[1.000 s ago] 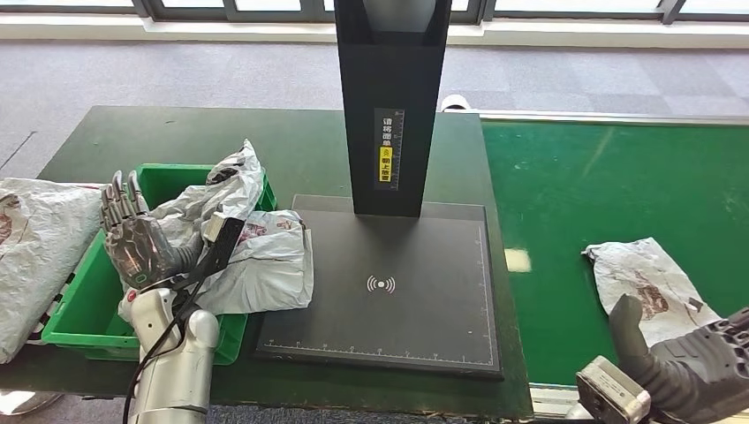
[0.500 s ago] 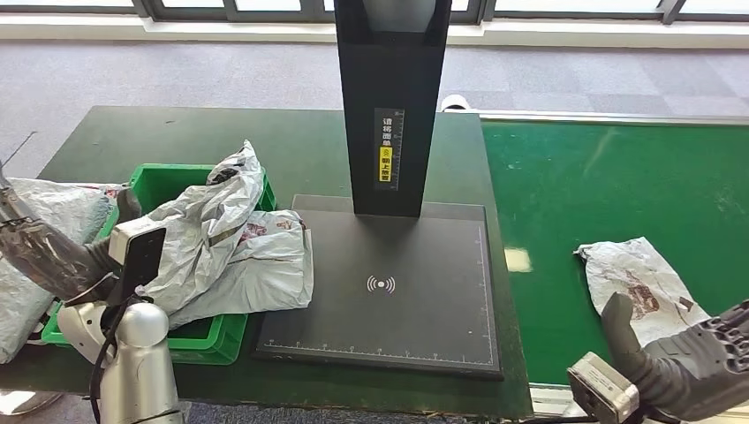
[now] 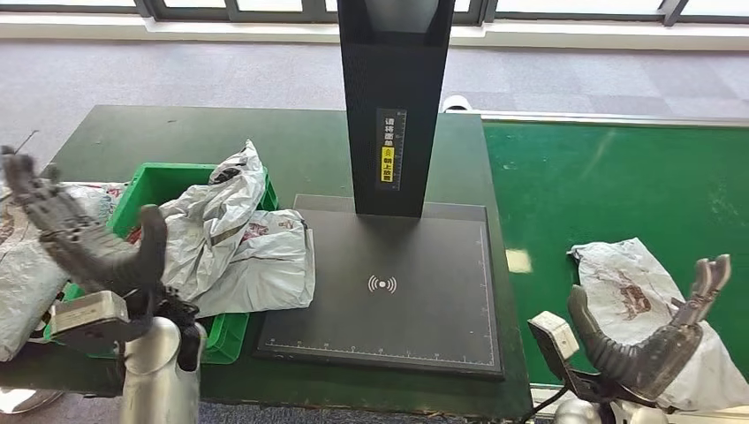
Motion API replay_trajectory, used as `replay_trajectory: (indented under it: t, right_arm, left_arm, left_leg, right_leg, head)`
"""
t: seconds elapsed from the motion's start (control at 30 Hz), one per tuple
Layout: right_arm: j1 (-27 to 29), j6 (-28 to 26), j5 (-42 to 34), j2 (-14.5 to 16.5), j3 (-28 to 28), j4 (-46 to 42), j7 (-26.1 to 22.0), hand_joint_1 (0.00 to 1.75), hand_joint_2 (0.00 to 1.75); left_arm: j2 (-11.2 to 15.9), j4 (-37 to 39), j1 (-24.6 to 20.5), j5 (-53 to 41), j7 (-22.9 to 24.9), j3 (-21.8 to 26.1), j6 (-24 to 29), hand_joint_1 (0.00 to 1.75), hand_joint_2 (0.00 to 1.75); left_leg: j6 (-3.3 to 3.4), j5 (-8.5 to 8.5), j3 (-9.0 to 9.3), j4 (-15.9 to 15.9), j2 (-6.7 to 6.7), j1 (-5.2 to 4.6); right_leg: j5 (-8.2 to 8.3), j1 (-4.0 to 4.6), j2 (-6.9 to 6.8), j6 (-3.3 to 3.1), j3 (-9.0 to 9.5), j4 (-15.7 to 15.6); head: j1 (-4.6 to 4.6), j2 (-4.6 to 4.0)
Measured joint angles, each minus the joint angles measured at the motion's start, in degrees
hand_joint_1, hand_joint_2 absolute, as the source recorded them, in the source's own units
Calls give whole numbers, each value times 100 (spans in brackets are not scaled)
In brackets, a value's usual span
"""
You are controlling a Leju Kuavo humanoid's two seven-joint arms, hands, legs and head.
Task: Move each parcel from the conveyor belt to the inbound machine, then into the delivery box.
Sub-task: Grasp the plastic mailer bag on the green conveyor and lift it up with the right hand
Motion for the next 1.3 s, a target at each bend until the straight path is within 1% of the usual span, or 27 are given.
replay_trajectory:
  t: [0.07, 0.13, 0.27, 0.3, 0.33, 0.43, 0.57, 0.67, 0.73, 0.8, 0.87, 0.97, 1.03, 1.17, 1.3]
  right_arm:
    - [-51, 3, 231, 0, -243, 261, 54, 0, 175]
    - [-121, 4, 515, 0, -457, 491, 144, 0, 175]
    - [-455, 4, 1297, -2, -1061, 1091, 259, 0, 175]
    - [-555, 4, 1410, -2, -1224, 1249, 271, 0, 175]
    - [-640, 3, 1476, -2, -1370, 1391, 281, 0, 175]
    - [-810, 2, 1542, -2, -1659, 1674, 291, 0, 175]
    - [-918, 2, 1567, -2, -1828, 1870, 297, 0, 175]
    - [-1011, 2, 1748, -6, -1958, 2007, 490, 0, 175]
    - [-1095, 2, 1929, -39, -2088, 2170, 824, 0, 175]
    - [-1158, 1, 2071, -133, -2189, 2448, 1337, 0, 175]
    - [-1196, 0, 2152, -290, -2231, 2841, 1903, 0, 175]
    - [-1259, 37, 2207, -560, -2241, 3506, 2522, 0, 175]
    - [-1297, 91, 2225, -716, -2241, 3914, 2789, 0, 175]
    - [-1345, 167, 2248, -886, -2241, 4418, 2985, 0, 175]
    - [-1397, 515, 2292, -1025, -2241, 4777, 3416, 0, 175]
  left_arm:
    - [25, 49, 102, 242, -5, -408, -614, 0, 175]
    - [44, 104, 156, 478, -6, -708, -1167, 0, 175]
    - [92, 357, 235, 1151, -9, -1292, -3029, 0, 175]
    - [104, 439, 245, 1237, -11, -1415, -3312, 0, 175]
    - [111, 511, 249, 1280, -14, -1511, -3466, 0, 175]
    - [126, 667, 247, 1322, -19, -1685, -3570, 0, 175]
    - [135, 768, 249, 1331, -21, -1788, -3605, 0, 175]
    - [135, 821, 246, 1324, -21, -1817, -3805, 0, 175]
    - [138, 860, 245, 1261, -21, -1863, -3958, 0, 175]
    - [143, 902, 243, 1203, -21, -1928, -4067, 0, 175]
    - [146, 949, 235, 1187, -21, -1973, -4162, 0, 175]
    - [146, 1017, 215, 1185, -21, -2002, -4256, 0, 175]
    - [145, 1056, 205, 1185, -21, -2014, -4288, 0, 175]
    - [144, 1114, 194, 1185, -21, -2038, -4316, 0, 175]
    - [144, 1158, 186, 1185, -21, -2056, -4348, 0, 175]
  left_leg:
    - [1, -1, -1, 1, 0, -1]
    - [1, -1, -1, 1, 1, -1]
    - [1, -1, -2, 1, 0, -1]
    - [1, -1, -2, 1, 0, -1]
    - [1, -1, -1, 1, 0, -1]
    - [0, -1, 0, 1, 2, -1]
    - [0, -1, -1, 0, 2, 0]
    - [0, -1, -1, 0, 2, 0]
    - [0, -1, -1, 0, 2, 0]
    - [1, -2, -1, 0, 1, 0]
    - [2, -2, -2, 1, -1, -1]
    - [2, -3, -1, 1, 0, -2]
    - [2, -3, -1, 2, 0, -2]
    - [1, -2, 0, 1, 1, -1]
    - [1, -2, -1, 0, 1, 1]
  right_leg:
    - [0, -1, 1, 0, -2, 0]
    - [0, -1, 3, 0, -3, 0]
    - [-2, -1, 1, 3, -2, -1]
    - [-2, -1, 1, 4, -2, -1]
    - [-2, -1, 2, 4, -3, -1]
    - [-2, 0, 3, 3, -4, -1]
    - [-2, 1, 4, 3, -4, -1]
    - [-3, 1, 4, 2, -5, -1]
    - [-3, 0, 4, 3, -4, -1]
    - [-4, -1, 2, 4, -3, -1]
    - [-4, -2, 1, 5, -2, -1]
    - [-4, -3, 3, 6, -3, -1]
    - [-3, -3, 4, 6, -3, -1]
    - [-4, 1, 3, 5, -4, -1]
    - [-4, 3, 3, 4, -4, -1]
  head:
    - [1, 0]
    - [1, 0]
    - [0, 0]
    - [0, 0]
    - [0, 0]
    - [0, 0]
    - [0, 0]
    - [0, 0]
    - [0, 0]
    - [0, 0]
    - [0, 0]
    - [0, 0]
    - [0, 0]
    - [0, 0]
    - [0, 0]
